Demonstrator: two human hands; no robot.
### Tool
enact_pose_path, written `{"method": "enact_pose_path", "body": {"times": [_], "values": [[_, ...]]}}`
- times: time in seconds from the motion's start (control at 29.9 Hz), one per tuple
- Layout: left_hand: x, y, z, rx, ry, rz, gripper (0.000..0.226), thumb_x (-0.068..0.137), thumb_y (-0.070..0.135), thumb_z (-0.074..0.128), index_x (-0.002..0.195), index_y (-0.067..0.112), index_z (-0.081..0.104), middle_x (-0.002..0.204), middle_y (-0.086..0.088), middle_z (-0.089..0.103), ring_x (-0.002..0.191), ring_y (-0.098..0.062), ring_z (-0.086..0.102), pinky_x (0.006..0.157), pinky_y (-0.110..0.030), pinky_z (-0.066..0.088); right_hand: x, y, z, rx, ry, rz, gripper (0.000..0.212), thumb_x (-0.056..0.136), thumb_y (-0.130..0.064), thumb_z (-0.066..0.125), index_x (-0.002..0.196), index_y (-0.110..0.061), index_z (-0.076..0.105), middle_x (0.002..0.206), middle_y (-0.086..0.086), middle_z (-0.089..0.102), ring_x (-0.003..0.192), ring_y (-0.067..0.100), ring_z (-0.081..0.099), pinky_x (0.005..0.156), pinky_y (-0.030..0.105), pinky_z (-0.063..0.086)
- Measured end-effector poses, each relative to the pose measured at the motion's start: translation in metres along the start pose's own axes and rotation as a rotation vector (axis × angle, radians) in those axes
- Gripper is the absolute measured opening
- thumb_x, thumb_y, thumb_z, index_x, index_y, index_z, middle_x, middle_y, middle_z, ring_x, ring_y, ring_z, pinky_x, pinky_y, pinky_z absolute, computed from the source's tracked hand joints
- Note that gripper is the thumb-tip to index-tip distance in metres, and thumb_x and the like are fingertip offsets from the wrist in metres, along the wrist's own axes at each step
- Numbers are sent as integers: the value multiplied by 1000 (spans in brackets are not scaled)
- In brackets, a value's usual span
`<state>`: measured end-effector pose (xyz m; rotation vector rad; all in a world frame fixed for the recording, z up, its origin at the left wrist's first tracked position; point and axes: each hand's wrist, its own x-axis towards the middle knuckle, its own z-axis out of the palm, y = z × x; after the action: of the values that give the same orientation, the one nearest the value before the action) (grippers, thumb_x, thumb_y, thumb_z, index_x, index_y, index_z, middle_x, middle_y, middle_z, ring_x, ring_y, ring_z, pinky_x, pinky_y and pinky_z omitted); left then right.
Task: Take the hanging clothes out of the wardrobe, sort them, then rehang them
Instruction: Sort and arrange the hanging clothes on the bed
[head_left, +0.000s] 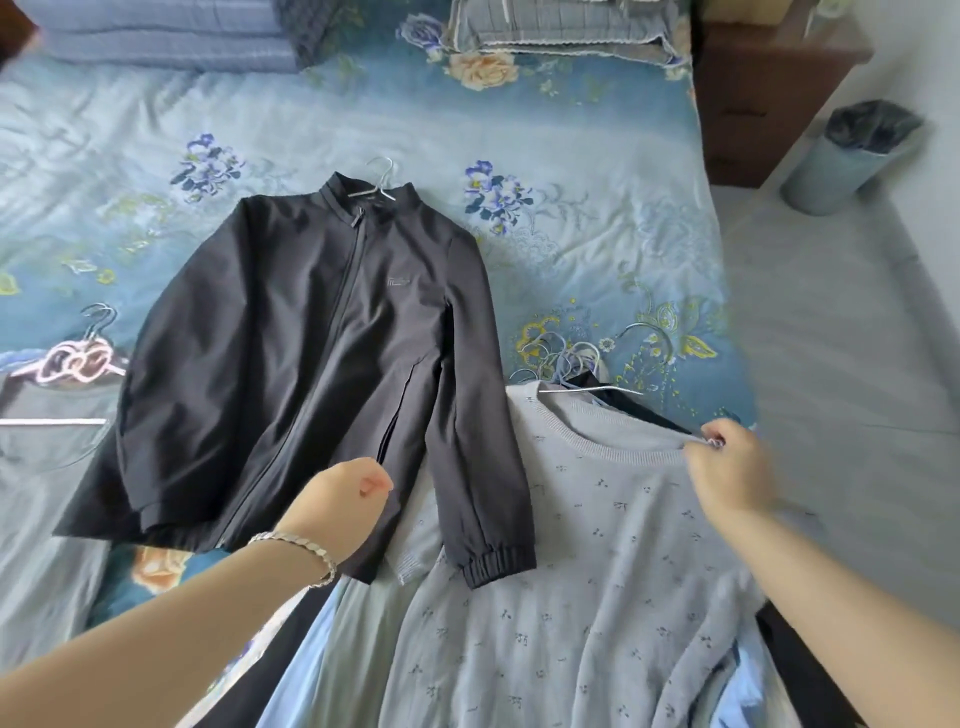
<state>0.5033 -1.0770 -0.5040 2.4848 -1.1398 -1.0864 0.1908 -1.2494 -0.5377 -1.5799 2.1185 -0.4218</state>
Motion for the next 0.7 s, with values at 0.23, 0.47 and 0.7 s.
{"method": "enact_pose_path", "body": {"times": [0.23,0.47,0.7], "values": [[-79,-18,-66,-202,74,49,16,86,17,51,96,16,63,91,0,61,91,-20,57,81,-21,41,-109,-59,-100,-54,166,-442,15,67,-11,45,70,-7,59,79,12,61,72,35,57,60,33,34],[-191,-70,-145,-162,178,327,61,85,17,66,139,20,38,135,2,41,127,-15,43,105,-23,33,-259,-164,-173,-56,318,-703,15,60,-10,39,65,-9,53,72,9,56,55,33,47,48,18,9],[-303,-154,-222,-154,526,447,69,87,39,60,146,28,25,150,8,29,139,-13,27,114,-38,21,-454,-266,-194,-85,183,-900,15,72,-2,49,72,-16,47,76,-1,50,70,30,47,51,29,21]]}}
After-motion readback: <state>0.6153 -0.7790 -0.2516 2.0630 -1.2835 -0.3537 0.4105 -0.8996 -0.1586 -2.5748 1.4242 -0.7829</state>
